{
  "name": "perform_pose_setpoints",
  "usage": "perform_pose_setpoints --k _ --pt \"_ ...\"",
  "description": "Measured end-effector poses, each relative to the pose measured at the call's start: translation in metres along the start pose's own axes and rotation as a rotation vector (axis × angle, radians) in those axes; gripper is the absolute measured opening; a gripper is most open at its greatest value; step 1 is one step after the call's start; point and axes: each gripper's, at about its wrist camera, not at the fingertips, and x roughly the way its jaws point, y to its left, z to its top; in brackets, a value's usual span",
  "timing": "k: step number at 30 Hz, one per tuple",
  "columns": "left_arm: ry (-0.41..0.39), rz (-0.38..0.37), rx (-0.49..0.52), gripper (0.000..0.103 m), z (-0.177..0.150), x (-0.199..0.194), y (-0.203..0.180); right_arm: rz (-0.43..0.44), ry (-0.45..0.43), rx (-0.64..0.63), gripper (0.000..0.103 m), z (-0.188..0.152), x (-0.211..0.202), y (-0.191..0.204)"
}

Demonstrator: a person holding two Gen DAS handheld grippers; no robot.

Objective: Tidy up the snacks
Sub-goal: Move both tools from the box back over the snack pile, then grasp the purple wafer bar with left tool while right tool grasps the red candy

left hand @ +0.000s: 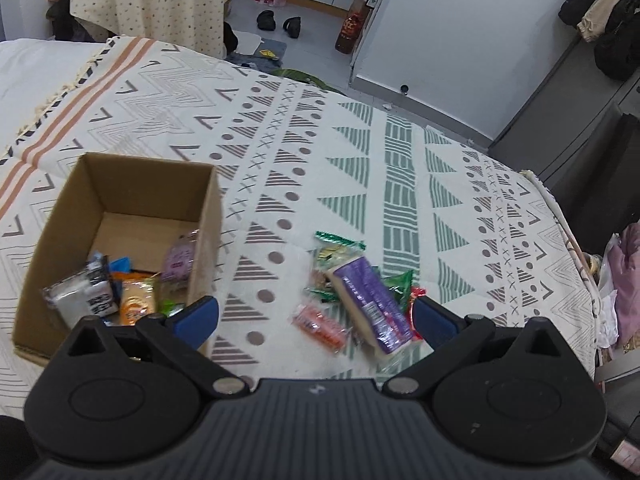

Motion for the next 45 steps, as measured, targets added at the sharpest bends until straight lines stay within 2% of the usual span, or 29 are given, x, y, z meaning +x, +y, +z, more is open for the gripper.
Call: perform_pose_setpoints --k 10,12,19,24,36,42,43,45 --pt "0.052 -0.016 -0.006 0.098 0.002 0.038 -0.024 -0.008 0.055 0.018 0.064 0.007 0.026 -0.019" --pt "0.074 -0.026 -0.014 0.090 0.002 0.049 -0.027 -0.012 0.070 0.025 0.060 0.009 0.033 -0.024" --pt "0.113 -0.021 -0.020 0.076 0.000 0.080 -0.039 -0.019 0.118 0.033 0.047 0.013 0.057 -0.036" --pt "0.155 -0.017 -0.037 0.066 0.000 0.103 -0.043 -0.023 0.148 0.028 0.046 0.013 0.073 -0.038" --pt "0.212 0.017 -0.043 0.066 -0.004 0.141 -0.048 -0.047 0.226 -0.003 0.046 0.000 0.098 -0.037" --pt "0.223 0.029 -0.036 0.065 -0.007 0.152 -0.049 -0.045 0.222 -0.005 0.046 0.003 0.102 -0.037" --pt "0.220 0.029 -0.032 0.064 -0.008 0.153 -0.050 -0.047 0.219 -0.007 0.046 0.004 0.103 -0.037" --pt "0.221 0.025 -0.031 0.047 -0.008 0.154 -0.050 -0.051 0.213 -0.011 0.046 0.007 0.105 -0.036"
